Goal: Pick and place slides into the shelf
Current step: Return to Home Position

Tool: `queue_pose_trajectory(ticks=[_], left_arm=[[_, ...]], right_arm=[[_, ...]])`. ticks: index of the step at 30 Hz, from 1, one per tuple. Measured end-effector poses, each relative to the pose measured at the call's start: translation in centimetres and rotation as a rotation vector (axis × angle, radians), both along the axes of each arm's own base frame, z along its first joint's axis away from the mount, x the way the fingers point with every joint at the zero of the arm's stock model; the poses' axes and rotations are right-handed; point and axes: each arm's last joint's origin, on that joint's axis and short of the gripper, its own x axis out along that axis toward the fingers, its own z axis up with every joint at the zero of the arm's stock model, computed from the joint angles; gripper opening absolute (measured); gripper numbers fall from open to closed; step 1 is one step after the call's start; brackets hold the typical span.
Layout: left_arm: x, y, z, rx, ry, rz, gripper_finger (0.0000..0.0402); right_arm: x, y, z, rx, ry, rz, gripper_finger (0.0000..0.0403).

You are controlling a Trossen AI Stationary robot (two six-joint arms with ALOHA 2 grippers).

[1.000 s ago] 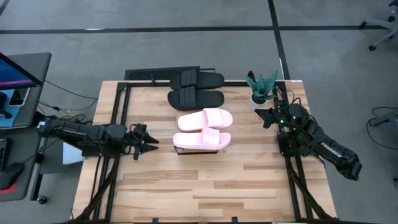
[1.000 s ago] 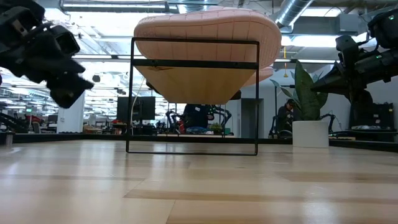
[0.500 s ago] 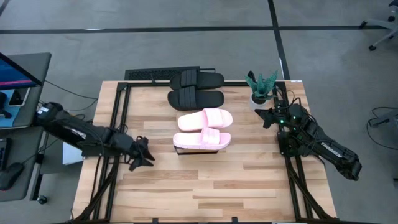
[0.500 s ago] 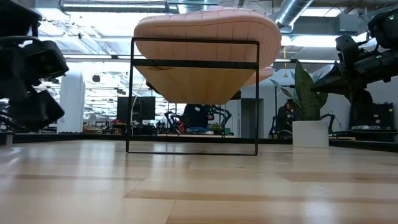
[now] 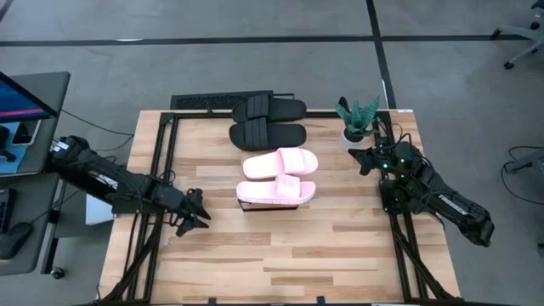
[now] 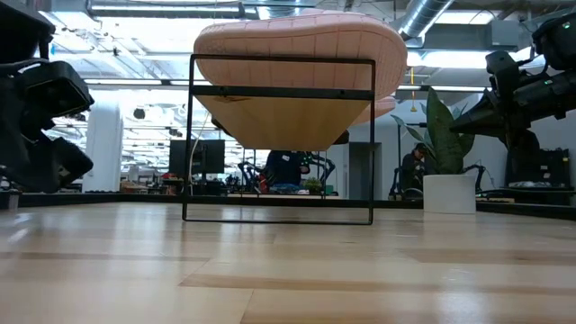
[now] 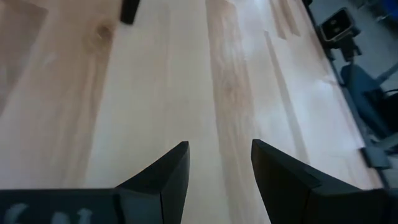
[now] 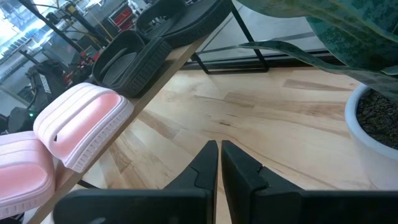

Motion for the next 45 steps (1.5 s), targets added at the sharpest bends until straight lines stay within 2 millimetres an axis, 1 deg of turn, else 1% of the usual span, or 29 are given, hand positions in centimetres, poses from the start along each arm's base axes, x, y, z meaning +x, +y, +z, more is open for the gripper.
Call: queue_pose_trajectory(ticks=[6, 45], left_arm=[[0.05, 0.16, -0.02, 0.064, -0.025, 0.023, 0.0163], [0.06, 0.2, -0.04, 0.084, -0.031, 0.024, 0.0163]], right_arm=[[0.0, 0.0, 0.0, 0.0, 0.0, 0.0, 0.0013], [0.0, 0.0, 0.0, 0.0, 0.0, 0.0, 0.0013]])
